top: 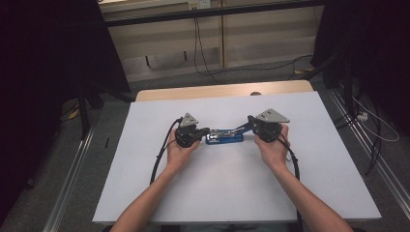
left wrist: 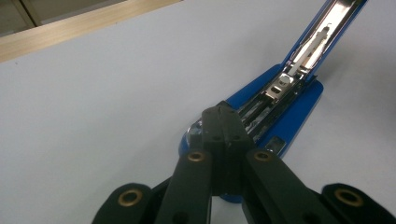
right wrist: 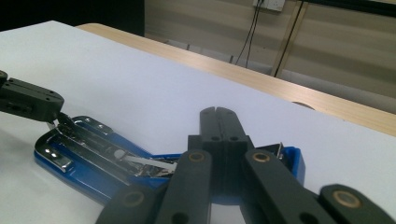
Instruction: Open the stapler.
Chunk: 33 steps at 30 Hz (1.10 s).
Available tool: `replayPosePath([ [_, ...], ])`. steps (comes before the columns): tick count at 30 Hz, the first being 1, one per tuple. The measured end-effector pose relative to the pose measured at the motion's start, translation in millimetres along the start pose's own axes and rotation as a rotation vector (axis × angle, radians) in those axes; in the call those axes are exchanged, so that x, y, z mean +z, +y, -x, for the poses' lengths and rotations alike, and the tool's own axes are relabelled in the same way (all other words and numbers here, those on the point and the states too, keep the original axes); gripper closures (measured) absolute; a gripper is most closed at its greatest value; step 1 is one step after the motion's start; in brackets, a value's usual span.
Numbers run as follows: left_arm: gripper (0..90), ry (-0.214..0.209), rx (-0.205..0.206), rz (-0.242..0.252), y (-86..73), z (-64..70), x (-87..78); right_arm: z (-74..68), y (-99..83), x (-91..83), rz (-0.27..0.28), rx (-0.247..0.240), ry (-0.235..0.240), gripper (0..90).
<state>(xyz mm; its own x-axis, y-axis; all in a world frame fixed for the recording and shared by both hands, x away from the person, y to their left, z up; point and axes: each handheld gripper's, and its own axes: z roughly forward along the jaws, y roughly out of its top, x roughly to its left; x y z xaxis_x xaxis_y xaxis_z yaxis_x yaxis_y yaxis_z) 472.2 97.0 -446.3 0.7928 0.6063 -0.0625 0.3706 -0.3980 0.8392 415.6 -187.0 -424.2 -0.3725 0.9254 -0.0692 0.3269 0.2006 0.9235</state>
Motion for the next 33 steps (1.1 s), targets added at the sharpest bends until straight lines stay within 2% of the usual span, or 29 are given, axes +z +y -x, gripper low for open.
replayPosePath([
  [10, 90.0, 0.005, 0.0, 0.005, -0.7, 0.5, -0.2, 6.2, -4.7, -1.8, -0.006, 0.017, -0.007, 90.0],
  [33, 90.0, 0.005, -0.005, 0.008, -1.3, 0.4, -0.3, 12.8, -15.8, -3.7, -0.035, 0.021, -0.011, 90.0],
])
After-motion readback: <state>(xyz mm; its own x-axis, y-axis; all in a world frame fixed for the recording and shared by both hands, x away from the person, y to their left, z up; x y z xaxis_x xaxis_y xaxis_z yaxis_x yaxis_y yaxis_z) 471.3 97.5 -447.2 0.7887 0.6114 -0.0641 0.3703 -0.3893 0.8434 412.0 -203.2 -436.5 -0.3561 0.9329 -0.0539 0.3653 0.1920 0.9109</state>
